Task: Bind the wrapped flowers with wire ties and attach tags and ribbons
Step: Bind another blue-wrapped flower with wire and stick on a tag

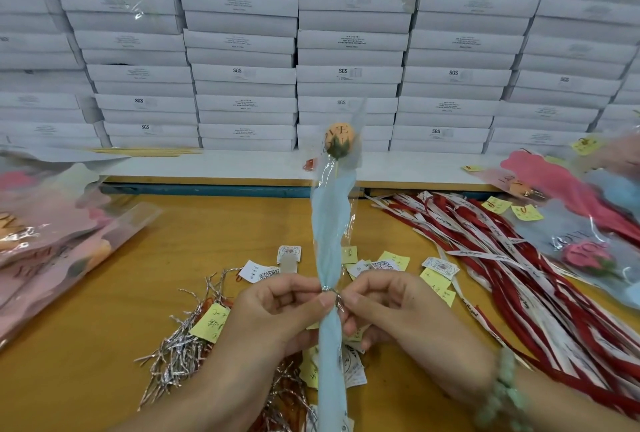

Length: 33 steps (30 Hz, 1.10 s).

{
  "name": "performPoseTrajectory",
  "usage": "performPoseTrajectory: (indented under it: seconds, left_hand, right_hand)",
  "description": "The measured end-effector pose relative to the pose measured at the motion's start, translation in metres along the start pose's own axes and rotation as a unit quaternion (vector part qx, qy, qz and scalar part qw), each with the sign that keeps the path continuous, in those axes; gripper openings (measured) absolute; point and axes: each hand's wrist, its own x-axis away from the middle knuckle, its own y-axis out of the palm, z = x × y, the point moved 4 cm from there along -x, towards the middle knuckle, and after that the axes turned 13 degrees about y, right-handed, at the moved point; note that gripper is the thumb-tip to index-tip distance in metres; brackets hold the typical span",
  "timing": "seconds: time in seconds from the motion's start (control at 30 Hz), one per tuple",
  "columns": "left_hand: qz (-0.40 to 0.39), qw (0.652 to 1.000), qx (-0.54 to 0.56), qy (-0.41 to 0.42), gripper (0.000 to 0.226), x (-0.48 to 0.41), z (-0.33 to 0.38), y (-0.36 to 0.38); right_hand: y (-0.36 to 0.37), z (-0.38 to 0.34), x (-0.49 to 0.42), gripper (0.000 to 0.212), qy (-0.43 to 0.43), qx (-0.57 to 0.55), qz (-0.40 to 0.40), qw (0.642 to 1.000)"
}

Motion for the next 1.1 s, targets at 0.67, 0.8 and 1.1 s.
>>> performPoseTrajectory:
  seconds: [0.67, 0.8, 1.1]
  left_hand:
    - [-0.034, 0.998, -0.056, 0.01, 0.041, -0.008, -0.01, -0.006]
    - [-0.087, 0.995, -0.037, -0.018, 0.035, -0.008, -0.008, 0.001]
    - [-0.095, 0.995, 0.002, -0.025, 0.05, -0.01, -0.009, 0.0]
  right_hand:
    - [0.008, 0.003, 0.005, 0.011, 0.038, 0.071, -0.006, 0.997]
    - [0.008, 0.003, 0.004, 0.004, 0.044, 0.079, -0.017, 0.996]
    - [0.0, -0.011, 0.005, 0.017, 0.026, 0.245, -0.024, 0.969]
